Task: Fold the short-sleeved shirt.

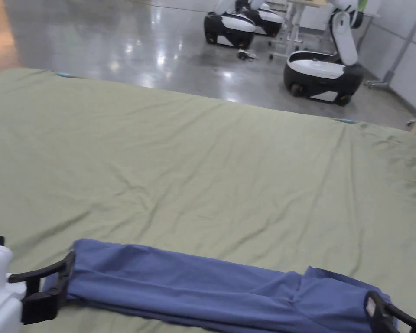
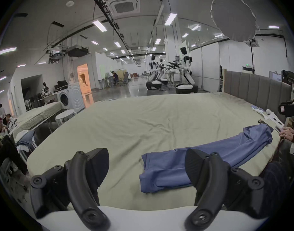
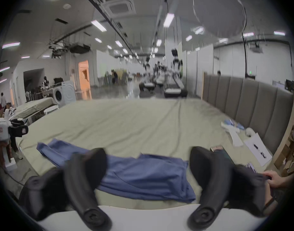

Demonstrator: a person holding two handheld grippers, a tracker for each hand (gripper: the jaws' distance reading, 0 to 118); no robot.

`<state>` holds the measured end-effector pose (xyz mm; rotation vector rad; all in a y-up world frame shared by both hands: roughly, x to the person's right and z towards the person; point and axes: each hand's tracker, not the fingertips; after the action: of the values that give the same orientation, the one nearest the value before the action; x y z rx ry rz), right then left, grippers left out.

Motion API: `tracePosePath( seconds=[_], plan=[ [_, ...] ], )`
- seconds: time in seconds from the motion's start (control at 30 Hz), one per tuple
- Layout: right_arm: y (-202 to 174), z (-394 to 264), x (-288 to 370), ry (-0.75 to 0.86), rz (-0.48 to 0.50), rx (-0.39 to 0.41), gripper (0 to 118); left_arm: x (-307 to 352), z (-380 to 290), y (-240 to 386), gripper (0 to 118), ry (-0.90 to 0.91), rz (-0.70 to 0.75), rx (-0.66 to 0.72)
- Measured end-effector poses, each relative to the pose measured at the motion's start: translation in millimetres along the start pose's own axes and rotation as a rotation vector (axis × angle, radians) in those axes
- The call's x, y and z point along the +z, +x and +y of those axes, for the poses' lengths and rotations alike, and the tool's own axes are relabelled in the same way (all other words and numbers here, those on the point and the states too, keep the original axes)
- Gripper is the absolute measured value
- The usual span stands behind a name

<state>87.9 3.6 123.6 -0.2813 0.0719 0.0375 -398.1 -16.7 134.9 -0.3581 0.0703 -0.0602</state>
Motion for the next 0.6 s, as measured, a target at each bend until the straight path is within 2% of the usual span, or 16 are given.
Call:
tracePosePath(
  seconds=[0.03, 0.07, 0.1, 0.13, 0.17, 0.2, 0.3, 0.4, 0.43, 0.47, 0.53, 0.57, 0.6],
  plan=[
    [-10, -1, 4, 0.039, 0.013, 0.006, 63, 1, -1, 1, 75, 0.001, -0.001, 0.009],
    [-18, -2, 5, 0.056, 0.014, 0.016, 24, 3, -3, -1, 41, 0.004, -0.008, 0.022],
    [-23, -8, 1, 0.047, 0.001, 0.024, 1, 4, -4, -2, 3, 0.001, -0.012, 0.039],
    [-32, -9, 0, 0.068, -0.016, 0.041, 0, -1, -6, -4, 0, -0.011, 0.023, 0.048],
    [-35, -9, -2, 0.052, 0.043, 0.025, 0, -4, -8, -11, 0, -0.015, 0.029, 0.048],
    [-39, -9, -4, 0.025, 0.088, 0.014, 0, -8, -8, -18, 0, -0.069, -0.021, 0.067],
    [-59, -2, -2, 0.024, 0.077, 0.068, 0, -25, -11, -47, 0, -0.154, -0.101, 0.175],
    [-64, -1, -5, 0.008, 0.084, 0.07, 0, -52, -12, -88, 0, -0.268, -0.229, 0.331],
    [-67, 0, -6, 0.002, 0.085, 0.071, 0, -59, -12, -103, 9, -0.276, -0.271, 0.406],
    [-69, 0, -7, -0.003, 0.081, 0.072, 0, -69, -13, -119, 32, -0.297, -0.342, 0.466],
    [-72, -2, -10, -0.022, 0.082, 0.073, 0, -89, -14, -140, 97, -0.353, -0.359, 0.523],
    [-74, -2, -11, -0.032, 0.081, 0.074, 0, -97, -14, -146, 105, -0.38, -0.363, 0.487],
    [-76, -3, -12, -0.039, 0.079, 0.077, 0, -105, -15, -153, 107, -0.393, -0.411, 0.49]
  ],
)
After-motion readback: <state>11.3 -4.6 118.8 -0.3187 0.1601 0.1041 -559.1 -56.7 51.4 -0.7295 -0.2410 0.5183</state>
